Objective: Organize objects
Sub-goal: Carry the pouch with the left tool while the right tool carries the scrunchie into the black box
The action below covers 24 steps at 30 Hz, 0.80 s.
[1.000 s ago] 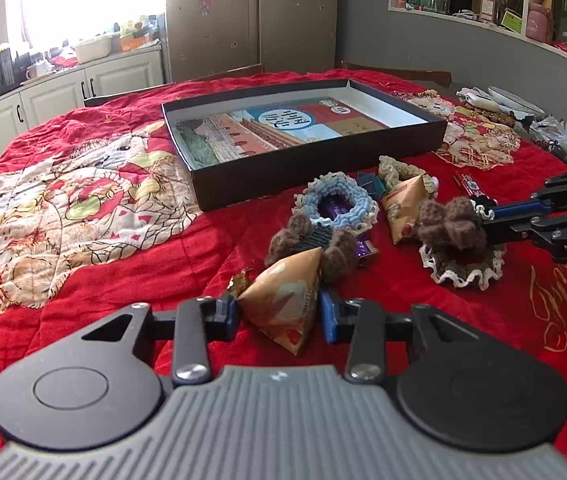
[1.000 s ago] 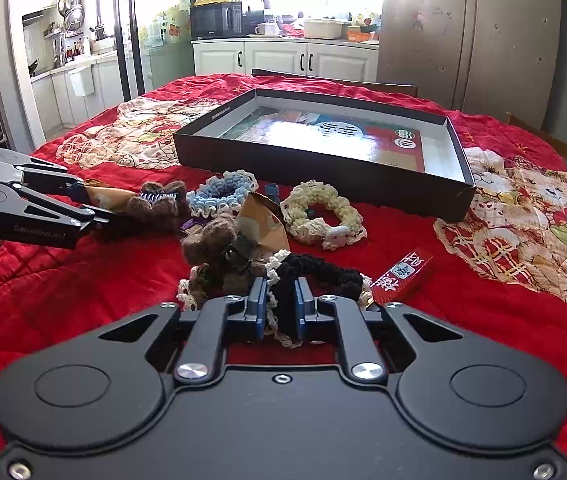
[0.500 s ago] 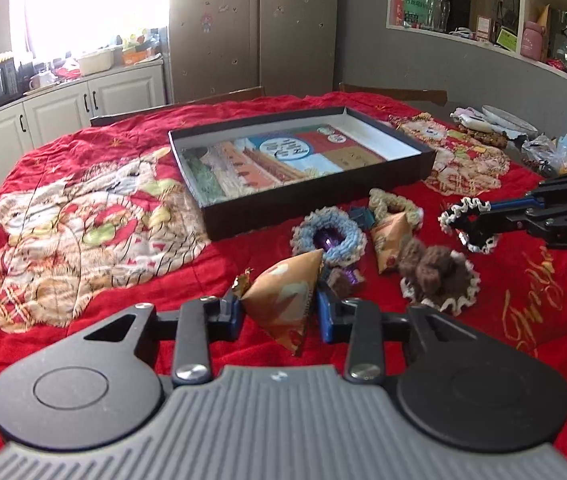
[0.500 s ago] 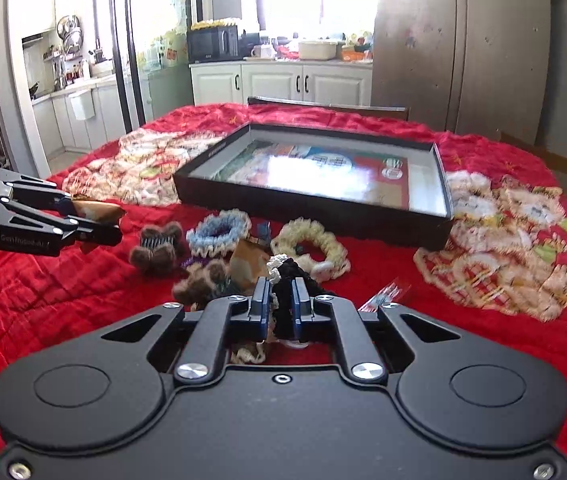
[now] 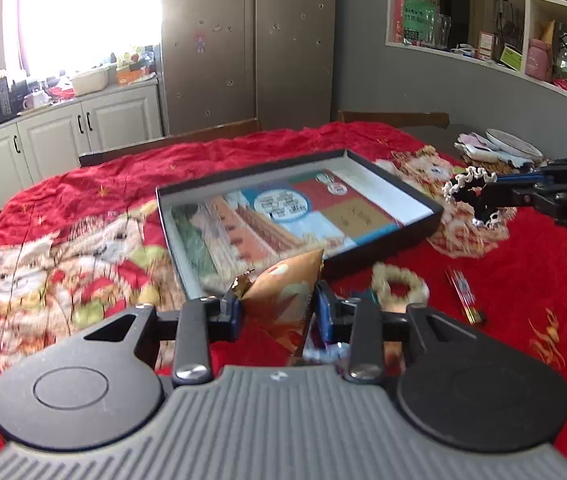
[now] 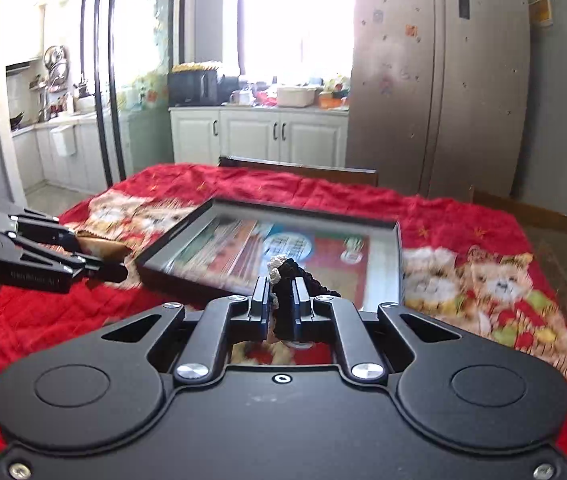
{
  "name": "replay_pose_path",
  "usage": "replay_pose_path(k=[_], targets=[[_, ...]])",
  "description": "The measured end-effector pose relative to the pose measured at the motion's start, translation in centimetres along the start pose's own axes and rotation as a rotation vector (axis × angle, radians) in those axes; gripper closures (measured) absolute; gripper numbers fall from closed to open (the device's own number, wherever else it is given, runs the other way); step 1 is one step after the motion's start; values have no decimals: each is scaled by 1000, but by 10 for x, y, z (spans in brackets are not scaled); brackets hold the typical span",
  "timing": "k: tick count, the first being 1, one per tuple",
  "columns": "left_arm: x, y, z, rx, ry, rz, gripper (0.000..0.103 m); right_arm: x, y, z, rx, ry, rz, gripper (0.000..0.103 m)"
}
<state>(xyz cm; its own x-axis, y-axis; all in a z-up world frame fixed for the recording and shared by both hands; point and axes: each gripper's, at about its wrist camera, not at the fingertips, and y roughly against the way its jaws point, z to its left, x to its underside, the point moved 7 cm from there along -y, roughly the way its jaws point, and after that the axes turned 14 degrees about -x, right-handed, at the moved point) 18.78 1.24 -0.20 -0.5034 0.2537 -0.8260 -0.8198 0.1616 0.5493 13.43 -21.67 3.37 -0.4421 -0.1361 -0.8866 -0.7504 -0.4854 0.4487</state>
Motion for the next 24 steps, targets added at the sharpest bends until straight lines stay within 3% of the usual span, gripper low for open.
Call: replay_pose_path(k=[11, 15, 24], targets=[[-44, -61, 0, -54, 30, 1, 63, -22, -74, -45, 69, -14, 36, 92], [-50, -89, -2, -85, 32, 16, 63, -26, -105, -65, 76, -74, 46, 92], [-57, -146, -3, -143, 53, 55, 63, -34, -164, -91, 123, -74, 58, 92]])
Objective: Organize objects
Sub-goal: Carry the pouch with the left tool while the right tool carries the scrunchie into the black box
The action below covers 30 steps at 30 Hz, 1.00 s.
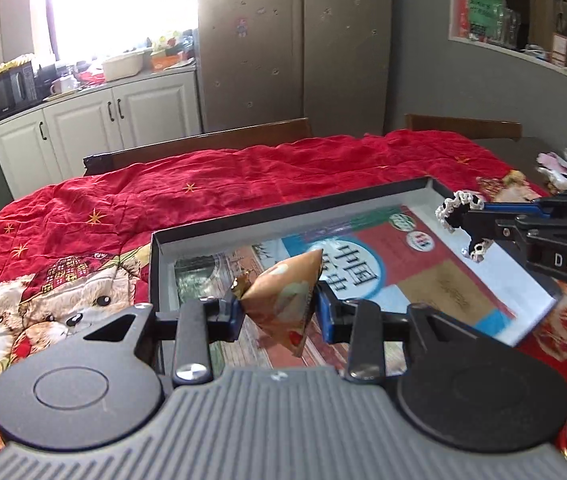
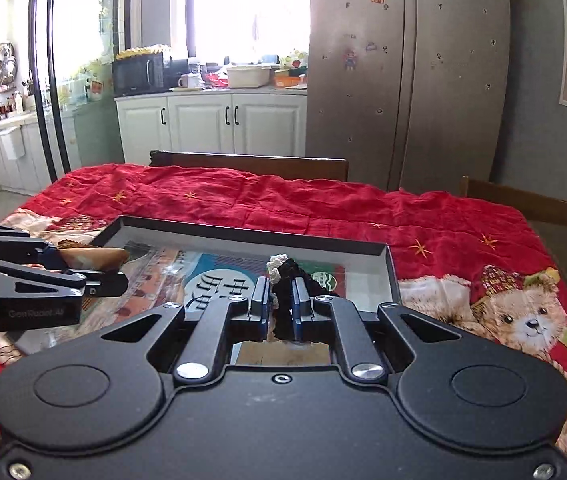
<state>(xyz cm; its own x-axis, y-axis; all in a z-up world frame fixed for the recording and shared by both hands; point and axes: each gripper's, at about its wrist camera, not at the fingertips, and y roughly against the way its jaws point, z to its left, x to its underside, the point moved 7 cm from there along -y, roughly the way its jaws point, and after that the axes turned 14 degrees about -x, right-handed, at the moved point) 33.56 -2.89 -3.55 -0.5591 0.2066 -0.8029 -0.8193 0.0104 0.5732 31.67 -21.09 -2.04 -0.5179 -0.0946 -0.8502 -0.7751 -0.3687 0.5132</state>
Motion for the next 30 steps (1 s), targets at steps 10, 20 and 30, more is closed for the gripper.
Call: replay_pose_path(k=[10, 20, 30], targets=[[-6, -44, -2, -44, 14, 41, 60, 2, -55, -7, 1, -14, 45, 92], [-2, -61, -6, -53, 8, 72, 59, 9, -81, -7, -24, -29, 89, 92], [-1, -65, -9, -53, -5, 84, 54, 13, -93, 3, -56, -15, 131, 92]])
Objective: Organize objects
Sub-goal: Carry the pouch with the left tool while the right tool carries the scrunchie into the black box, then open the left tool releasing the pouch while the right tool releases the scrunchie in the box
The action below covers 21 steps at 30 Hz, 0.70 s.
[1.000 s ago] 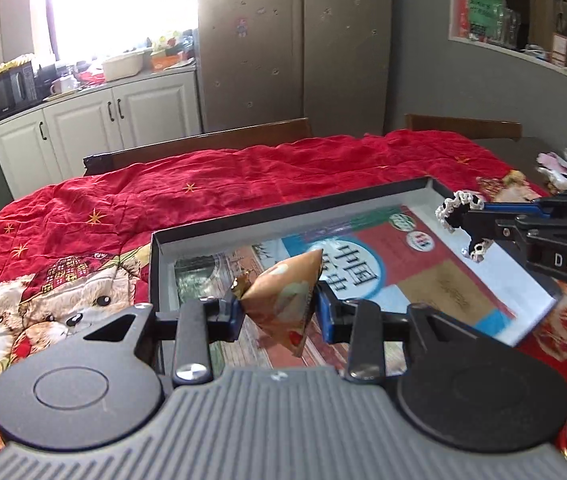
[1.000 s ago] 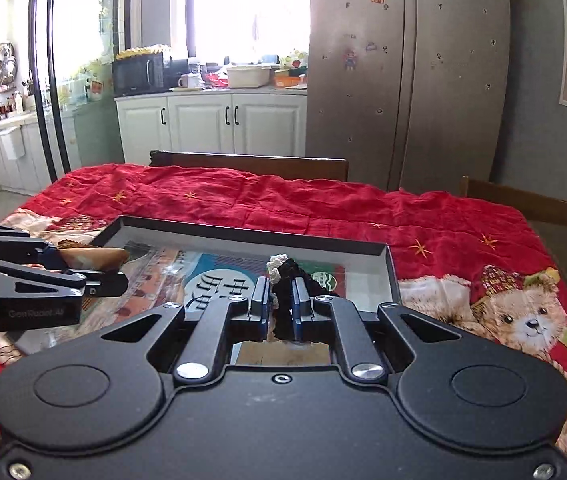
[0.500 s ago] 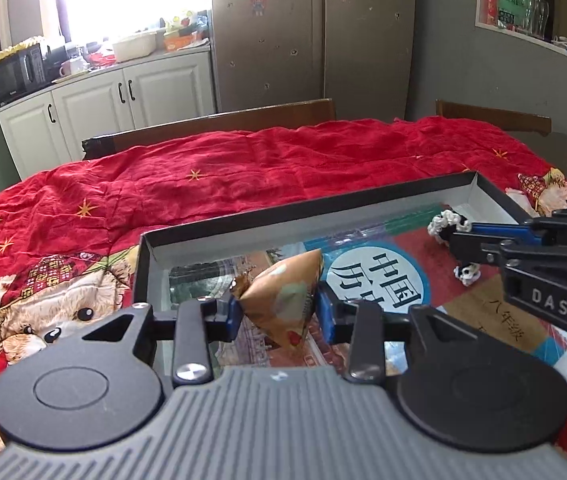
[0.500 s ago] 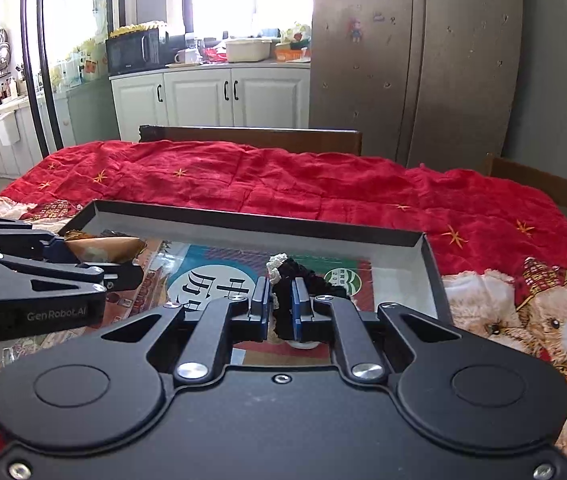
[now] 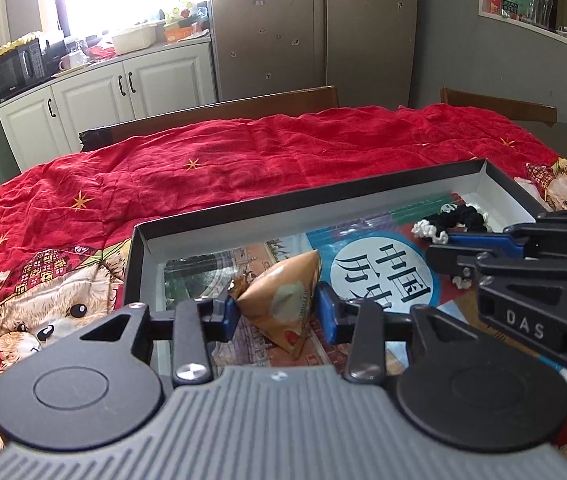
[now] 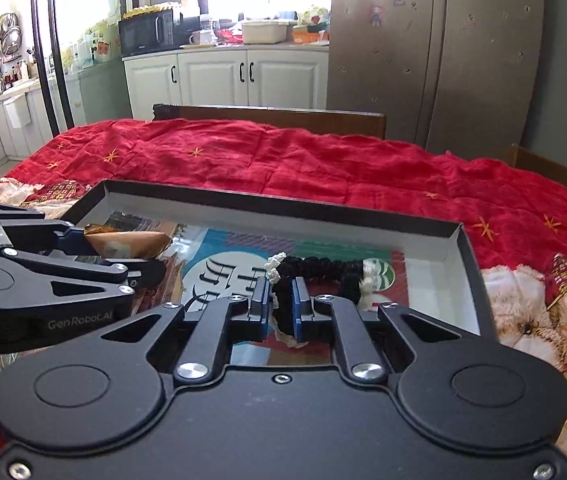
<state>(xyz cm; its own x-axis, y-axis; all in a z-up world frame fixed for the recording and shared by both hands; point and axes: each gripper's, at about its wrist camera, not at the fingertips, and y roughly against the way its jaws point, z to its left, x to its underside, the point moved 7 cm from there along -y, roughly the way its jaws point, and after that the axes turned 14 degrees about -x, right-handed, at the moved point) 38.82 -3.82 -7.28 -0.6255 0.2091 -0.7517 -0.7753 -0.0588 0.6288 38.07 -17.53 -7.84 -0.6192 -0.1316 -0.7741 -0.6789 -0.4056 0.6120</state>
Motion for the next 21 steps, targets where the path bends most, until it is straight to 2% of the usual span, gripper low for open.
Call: replay_pose_path(k=[3, 4, 5, 10, 12, 14, 18, 21], targets=[[0, -1, 0, 0, 6, 6, 53, 1, -2, 1, -2, 2, 10, 92], [0, -1, 1, 2, 7, 7, 52, 1, -3, 1, -4, 1, 15, 91], [0, -1, 1, 2, 7, 6, 44, 1, -3, 1, -4, 1, 19, 91], [0, 1, 1, -9, 3, -2, 37, 3, -6, 0, -6, -14, 41, 86], [-1, 1, 2, -17, 2, -7, 33, 4, -6, 0, -3, -13, 46, 81], [-1, 3, 3, -20, 7, -10, 28, 4, -5, 0, 4, -11, 45, 65], [-3, 8, 7, -35, 19, -26, 19, 2, 1, -2, 3, -17, 21, 64], [-5, 15, 12, -49, 33, -45, 16, -2, 12, -2, -3, -28, -8, 64]])
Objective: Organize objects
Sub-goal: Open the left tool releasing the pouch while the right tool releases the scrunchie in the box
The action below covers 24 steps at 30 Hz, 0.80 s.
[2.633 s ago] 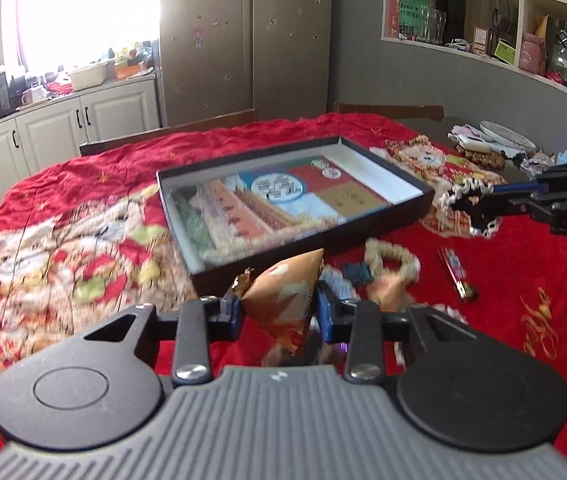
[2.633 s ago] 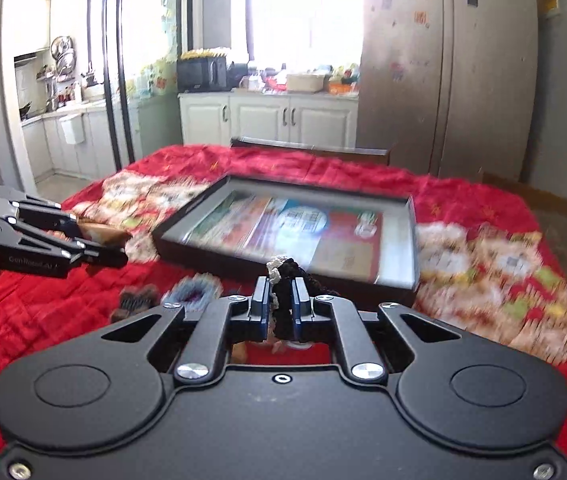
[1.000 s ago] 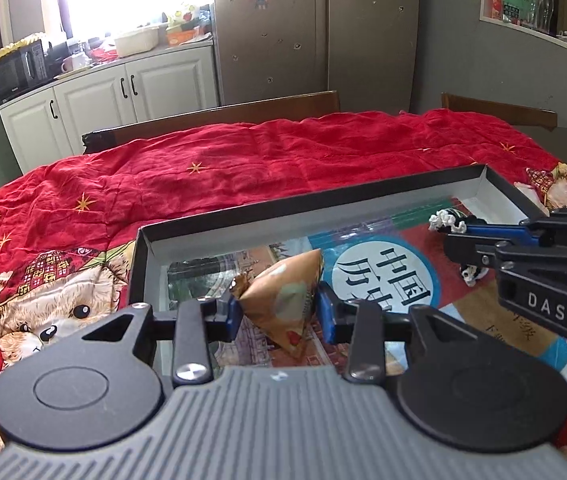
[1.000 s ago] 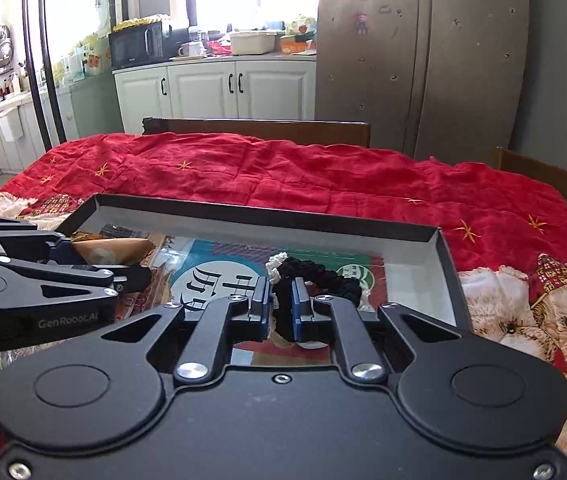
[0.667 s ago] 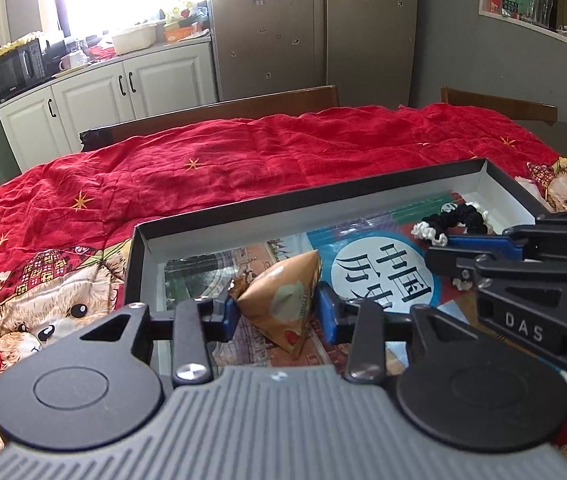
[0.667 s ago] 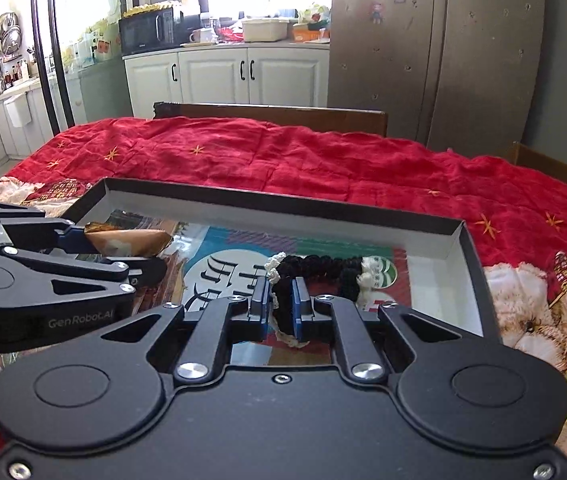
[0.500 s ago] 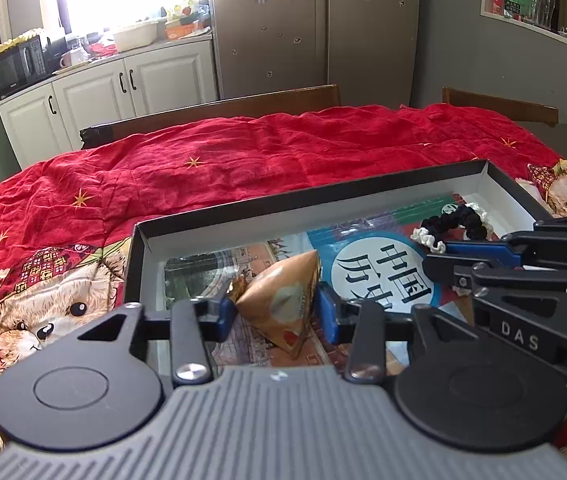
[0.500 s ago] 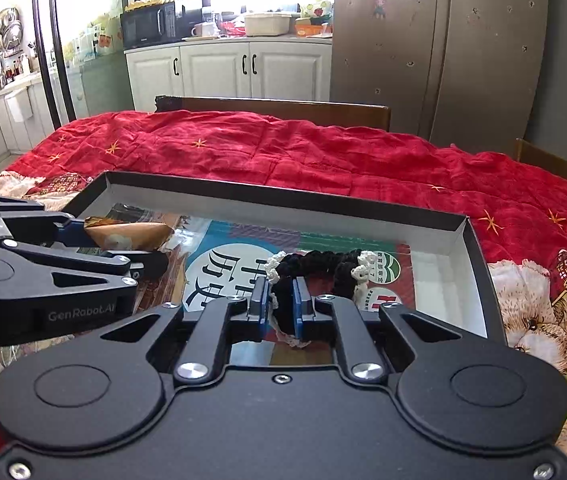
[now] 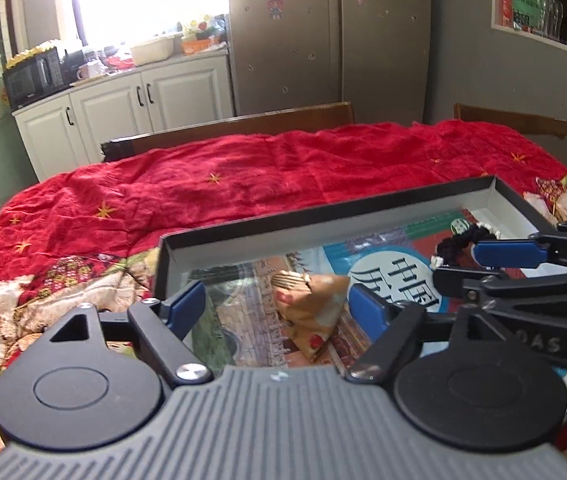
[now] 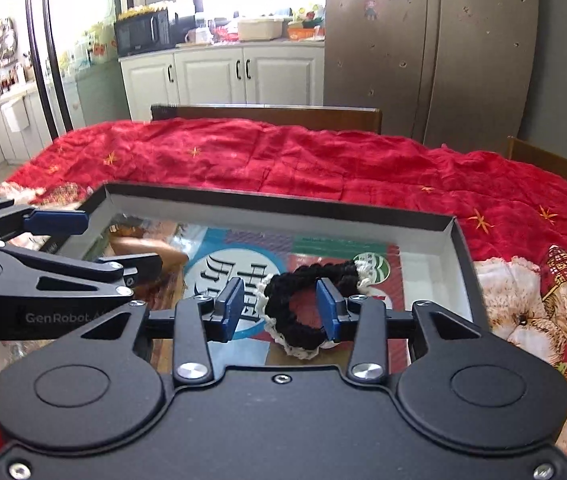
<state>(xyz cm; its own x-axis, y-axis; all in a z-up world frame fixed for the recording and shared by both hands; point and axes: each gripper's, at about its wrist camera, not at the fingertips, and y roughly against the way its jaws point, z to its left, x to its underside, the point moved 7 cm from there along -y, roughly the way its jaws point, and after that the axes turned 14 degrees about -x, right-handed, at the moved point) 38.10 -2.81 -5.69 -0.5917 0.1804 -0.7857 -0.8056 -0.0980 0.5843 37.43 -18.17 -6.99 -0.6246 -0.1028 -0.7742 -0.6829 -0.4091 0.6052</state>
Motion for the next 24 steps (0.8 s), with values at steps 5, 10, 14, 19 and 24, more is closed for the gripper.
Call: replay_pose_path(k=[5, 10, 14, 19, 24], targets=[[-6, 19, 9, 0, 25, -29, 13, -4, 24, 3, -7, -9, -33, 64], [-8, 42, 16, 5, 42, -54, 11, -3, 46, 9, -5, -4, -47, 64], [-7, 59, 22, -11, 38, -68, 8, 2, 63, 12, -1, -5, -48, 64], [0, 83, 31, -6, 39, -85, 5, 12, 87, 17, 26, 13, -53, 64], [12, 105, 38, -2, 27, -105, 2, 22, 114, 17, 42, 17, -61, 64]])
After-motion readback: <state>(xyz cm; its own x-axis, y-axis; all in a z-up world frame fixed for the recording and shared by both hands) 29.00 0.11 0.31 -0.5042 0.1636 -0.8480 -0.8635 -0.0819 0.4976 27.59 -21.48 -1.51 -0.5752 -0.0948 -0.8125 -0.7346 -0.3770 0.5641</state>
